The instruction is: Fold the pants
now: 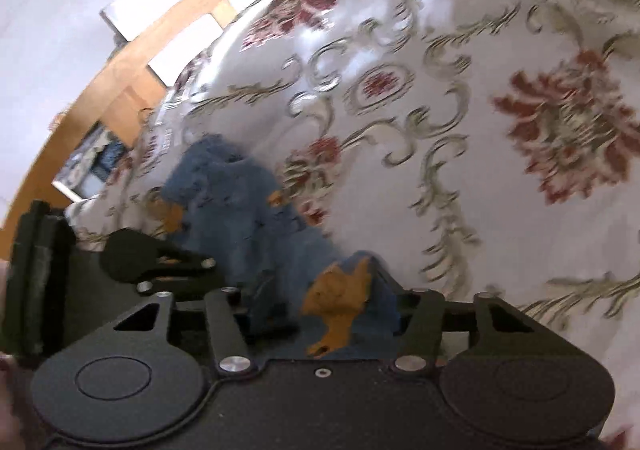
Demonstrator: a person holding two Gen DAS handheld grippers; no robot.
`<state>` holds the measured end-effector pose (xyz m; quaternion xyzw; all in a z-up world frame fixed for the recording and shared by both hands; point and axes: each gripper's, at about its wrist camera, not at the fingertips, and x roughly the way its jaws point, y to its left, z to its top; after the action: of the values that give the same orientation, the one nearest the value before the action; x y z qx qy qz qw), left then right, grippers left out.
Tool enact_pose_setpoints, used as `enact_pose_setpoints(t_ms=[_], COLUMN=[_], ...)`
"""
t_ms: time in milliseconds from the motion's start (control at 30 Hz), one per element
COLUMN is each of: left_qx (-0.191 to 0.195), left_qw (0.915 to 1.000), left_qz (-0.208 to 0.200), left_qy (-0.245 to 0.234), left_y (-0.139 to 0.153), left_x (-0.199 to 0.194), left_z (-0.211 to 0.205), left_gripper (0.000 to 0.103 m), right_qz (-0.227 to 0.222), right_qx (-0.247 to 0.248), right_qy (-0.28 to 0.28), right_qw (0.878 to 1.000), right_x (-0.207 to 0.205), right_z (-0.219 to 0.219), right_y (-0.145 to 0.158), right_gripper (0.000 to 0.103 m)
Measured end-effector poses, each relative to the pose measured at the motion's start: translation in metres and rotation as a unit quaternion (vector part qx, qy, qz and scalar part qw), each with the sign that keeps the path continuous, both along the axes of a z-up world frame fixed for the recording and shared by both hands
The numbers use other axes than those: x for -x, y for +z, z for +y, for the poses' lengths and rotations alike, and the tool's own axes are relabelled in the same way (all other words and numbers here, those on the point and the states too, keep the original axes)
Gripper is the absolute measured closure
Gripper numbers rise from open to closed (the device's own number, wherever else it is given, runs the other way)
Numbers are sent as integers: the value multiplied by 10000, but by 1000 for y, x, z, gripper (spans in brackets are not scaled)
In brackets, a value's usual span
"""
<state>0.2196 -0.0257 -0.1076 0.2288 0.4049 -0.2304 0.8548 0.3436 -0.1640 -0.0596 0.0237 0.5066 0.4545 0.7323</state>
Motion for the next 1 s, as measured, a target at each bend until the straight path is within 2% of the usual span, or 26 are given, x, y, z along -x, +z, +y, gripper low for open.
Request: enact_pose_setpoints(t_ms=[167,333,433,467,500,600,633,733,800,833,900,1000], left_qx=[-132,-164,-8,84,224,514,540,784,832,764,924,801], left_qw=[9999,9997,9999,9997,9986,9914,9870,9698,9605,9578,9547,9589], left_qz=[-48,-52,137,220,283,278,271,379,306,288,375,297], left_qy=[-83,-146,-33,120,375,1171,1487,2279,2638,2755,2802,2706], left_y=[-1,0,11,16,22,36,38,41,44,44,43,46], left_x=[4,4,2,1,1,-4,-6,-14,-17,-19,-20,-15], left_z=[-2,-1,16,27,41,83,97,130,145,149,157,154], left_gripper=[92,92,89,88,88,87,87,97,98,100,100,100], right_qz=[528,963,1035,1068,1040,745,673,226,-31,-76,-60,-174], right_qx=[-178,-108,-18,35,165,363,353,336,393,450,500,549], right_qy=[-172,-1009,-1268,-1338,-1400,-1520,-1600,-1809,-1948,-2033,-2140,-2260], right_qw=[9983,9902,9865,9852,9845,9849,9842,9827,9801,9781,9755,9724], right_x=[2,-16,-23,-25,-26,-22,-19,-10,-10,-12,-16,-17], right_z=[2,-4,-3,-2,0,3,2,-1,-1,0,-1,-2], right_y=[-3,-15,-19,-21,-22,-17,-14,-3,-1,-5,-14,-17], right_gripper=[48,48,53,61,77,90,90,93,93,93,93,93])
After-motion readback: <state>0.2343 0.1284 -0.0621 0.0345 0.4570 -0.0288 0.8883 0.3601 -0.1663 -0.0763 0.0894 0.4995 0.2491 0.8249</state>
